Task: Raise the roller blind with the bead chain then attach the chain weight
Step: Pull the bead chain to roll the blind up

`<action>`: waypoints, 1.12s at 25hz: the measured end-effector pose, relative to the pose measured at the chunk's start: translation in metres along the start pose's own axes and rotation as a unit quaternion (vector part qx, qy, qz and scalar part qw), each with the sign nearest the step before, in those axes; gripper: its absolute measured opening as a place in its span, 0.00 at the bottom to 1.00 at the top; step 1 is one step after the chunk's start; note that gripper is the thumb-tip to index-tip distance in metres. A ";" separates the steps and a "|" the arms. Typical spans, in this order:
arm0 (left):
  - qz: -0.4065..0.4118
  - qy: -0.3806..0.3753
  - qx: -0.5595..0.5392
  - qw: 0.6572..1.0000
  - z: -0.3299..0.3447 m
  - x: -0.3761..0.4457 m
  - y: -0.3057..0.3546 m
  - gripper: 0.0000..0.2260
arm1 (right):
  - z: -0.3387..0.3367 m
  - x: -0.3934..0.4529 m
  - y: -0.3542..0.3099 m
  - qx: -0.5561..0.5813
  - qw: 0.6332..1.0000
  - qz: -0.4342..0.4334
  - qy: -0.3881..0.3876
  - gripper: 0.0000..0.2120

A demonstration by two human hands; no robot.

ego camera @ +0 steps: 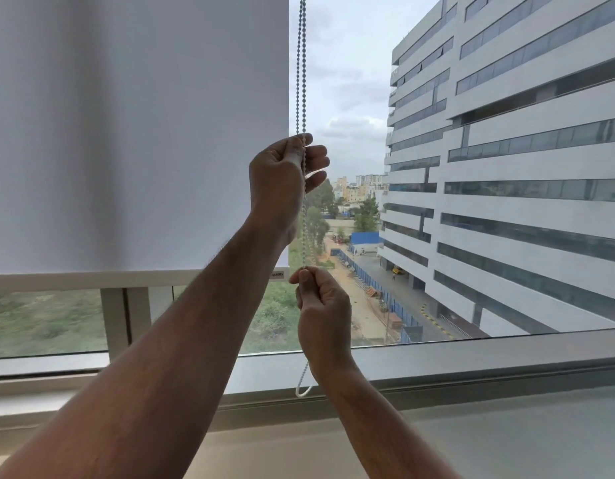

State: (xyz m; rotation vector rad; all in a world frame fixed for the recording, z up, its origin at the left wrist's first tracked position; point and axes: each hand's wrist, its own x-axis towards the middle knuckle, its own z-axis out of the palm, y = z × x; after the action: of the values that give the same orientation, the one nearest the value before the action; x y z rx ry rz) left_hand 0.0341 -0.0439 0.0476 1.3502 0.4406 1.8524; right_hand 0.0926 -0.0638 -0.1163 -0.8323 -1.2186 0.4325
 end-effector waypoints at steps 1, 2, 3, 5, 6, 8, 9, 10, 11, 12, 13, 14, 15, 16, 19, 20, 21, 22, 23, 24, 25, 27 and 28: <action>0.006 -0.003 0.011 1.000 0.001 0.001 0.000 0.12 | -0.001 -0.003 0.003 0.000 1.000 0.001 -0.002 0.13; 0.013 -0.004 0.020 1.000 0.002 0.000 -0.001 0.12 | -0.002 -0.006 0.005 0.002 1.000 0.001 -0.004 0.13; 0.021 -0.003 0.027 0.999 0.002 -0.001 -0.003 0.11 | -0.003 -0.008 0.008 0.004 1.000 0.000 -0.009 0.13; 0.034 0.005 0.041 0.999 0.000 -0.005 -0.008 0.12 | -0.006 -0.012 0.013 0.013 1.000 0.002 -0.022 0.13; 0.041 0.006 0.049 0.998 -0.002 -0.007 -0.010 0.13 | -0.007 -0.013 0.015 0.020 0.999 0.006 -0.030 0.14; 0.059 0.004 0.066 0.996 -0.007 -0.011 -0.015 0.14 | -0.008 -0.015 0.021 0.050 0.997 0.029 -0.054 0.14; 0.065 0.003 0.071 0.995 -0.009 -0.012 -0.018 0.14 | -0.009 -0.015 0.022 0.064 0.995 0.044 -0.067 0.14; 0.070 0.003 0.075 0.995 -0.012 -0.014 -0.020 0.15 | -0.011 -0.016 0.023 0.065 0.993 0.058 -0.074 0.16; 0.072 0.003 0.077 0.994 -0.014 -0.015 -0.022 0.15 | -0.012 -0.015 0.023 0.050 0.994 0.070 -0.074 0.19; 0.074 0.003 0.078 0.994 -0.017 -0.017 -0.024 0.15 | -0.013 -0.013 0.023 0.024 0.994 0.077 -0.068 0.23; 0.075 0.004 0.082 0.994 -0.020 -0.020 -0.027 0.15 | -0.012 -0.009 0.021 0.002 0.995 0.077 -0.059 0.27; 0.077 0.006 0.091 0.993 -0.023 -0.023 -0.031 0.14 | -0.012 -0.003 0.017 -0.010 0.996 0.071 -0.047 0.31; 0.079 0.010 0.103 0.991 -0.025 -0.028 -0.035 0.14 | -0.010 0.004 0.011 -0.009 0.998 0.061 -0.033 0.34; 0.081 0.013 0.115 0.990 -0.027 -0.032 -0.041 0.13 | -0.009 0.013 0.003 -0.001 0.999 0.049 -0.019 0.34; 0.082 0.021 0.129 0.988 -0.034 -0.048 -0.057 0.13 | -0.002 0.045 -0.030 0.044 0.999 0.006 0.001 0.26; 0.085 0.023 0.136 0.987 -0.037 -0.054 -0.062 0.13 | 0.001 0.055 -0.042 0.071 0.997 -0.008 0.000 0.23; 0.087 0.025 0.146 0.985 -0.039 -0.059 -0.067 0.13 | 0.004 0.065 -0.055 0.095 0.995 -0.018 -0.001 0.21; 0.086 0.025 0.155 0.984 -0.041 -0.064 -0.073 0.14 | 0.008 0.075 -0.068 0.106 0.994 -0.025 -0.004 0.19; 0.083 0.023 0.162 0.983 -0.042 -0.068 -0.077 0.14 | 0.012 0.083 -0.079 0.104 0.994 -0.031 -0.007 0.17; 0.081 0.023 0.169 0.982 -0.044 -0.071 -0.082 0.14 | 0.017 0.091 -0.089 0.100 0.994 -0.033 -0.012 0.16; 0.080 0.023 0.177 0.981 -0.046 -0.074 -0.086 0.14 | 0.021 0.098 -0.096 0.103 0.994 -0.029 -0.017 0.16; 0.079 0.023 0.191 0.978 -0.049 -0.081 -0.093 0.15 | 0.026 0.109 -0.108 0.132 0.991 -0.013 -0.030 0.15; 0.076 0.020 0.192 0.978 -0.050 -0.084 -0.096 0.15 | 0.027 0.113 -0.113 0.150 0.988 -0.006 -0.037 0.14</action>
State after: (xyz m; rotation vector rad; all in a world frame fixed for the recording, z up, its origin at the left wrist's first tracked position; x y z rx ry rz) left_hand 0.0367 -0.0389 -0.0895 1.6415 0.7669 1.9899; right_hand 0.0879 -0.0484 0.0449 -0.5546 -1.1909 0.6248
